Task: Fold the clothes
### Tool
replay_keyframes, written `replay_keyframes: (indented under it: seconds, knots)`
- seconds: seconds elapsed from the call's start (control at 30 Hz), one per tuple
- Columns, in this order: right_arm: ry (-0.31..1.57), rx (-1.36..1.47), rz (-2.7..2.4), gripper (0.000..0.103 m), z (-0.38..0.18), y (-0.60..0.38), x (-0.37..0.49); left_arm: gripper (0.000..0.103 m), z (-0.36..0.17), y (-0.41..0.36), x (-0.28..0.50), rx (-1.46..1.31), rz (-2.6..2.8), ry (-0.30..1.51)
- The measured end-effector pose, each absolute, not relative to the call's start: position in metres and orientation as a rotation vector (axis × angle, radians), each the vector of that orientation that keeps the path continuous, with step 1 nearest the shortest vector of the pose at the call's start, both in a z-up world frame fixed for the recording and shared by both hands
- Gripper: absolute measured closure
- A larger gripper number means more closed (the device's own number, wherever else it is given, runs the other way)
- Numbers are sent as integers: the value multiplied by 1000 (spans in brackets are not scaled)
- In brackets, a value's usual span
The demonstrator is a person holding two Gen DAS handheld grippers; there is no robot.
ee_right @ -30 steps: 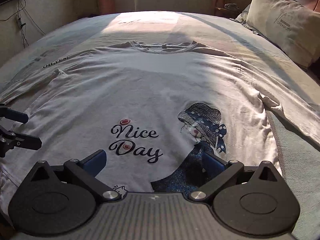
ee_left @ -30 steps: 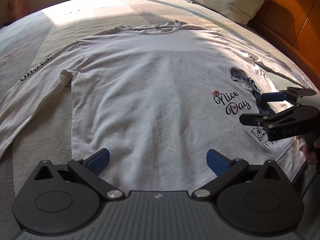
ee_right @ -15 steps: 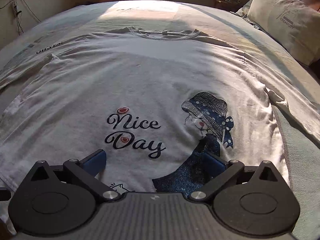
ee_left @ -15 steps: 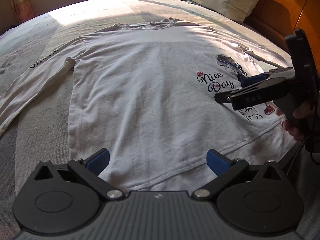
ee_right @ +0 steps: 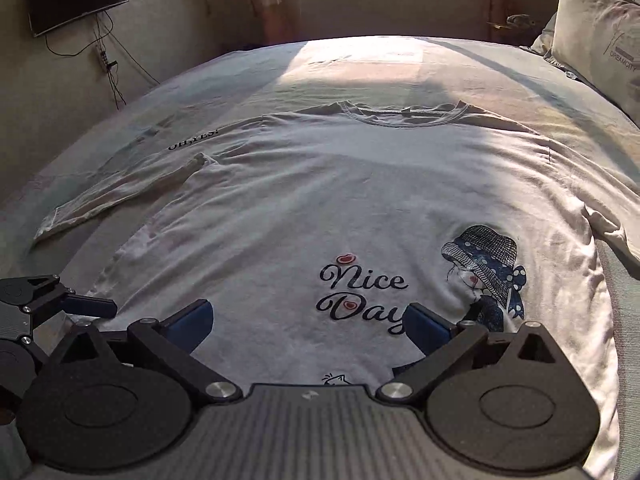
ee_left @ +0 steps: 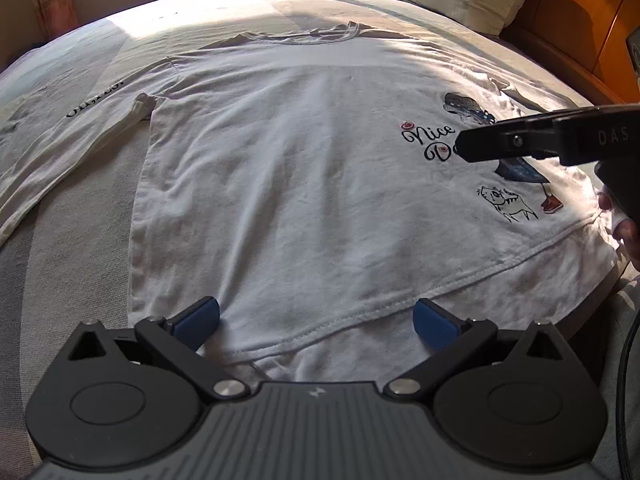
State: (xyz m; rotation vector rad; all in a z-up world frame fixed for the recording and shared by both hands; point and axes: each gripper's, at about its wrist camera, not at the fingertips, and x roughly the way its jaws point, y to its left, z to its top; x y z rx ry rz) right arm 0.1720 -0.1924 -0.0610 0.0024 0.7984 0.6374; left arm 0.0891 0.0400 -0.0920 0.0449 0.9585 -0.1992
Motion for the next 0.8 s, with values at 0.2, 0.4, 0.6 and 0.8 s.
replay_keyframes:
  seconds: [0.2, 0.4, 0.6, 0.8]
  knots:
    - [797, 99, 661, 0, -54, -200, 170, 1, -80, 53, 105, -28, -164, 896]
    - [799, 105, 627, 0, -50, -201, 169, 1, -89, 59, 120, -76, -173, 962]
    - [776, 112, 637, 0, -41, -197, 166, 1, -35, 127, 140, -134, -59, 833]
    - [766, 83, 637, 0, -39, -186, 162, 1, -29, 241, 188, -490, 61, 766]
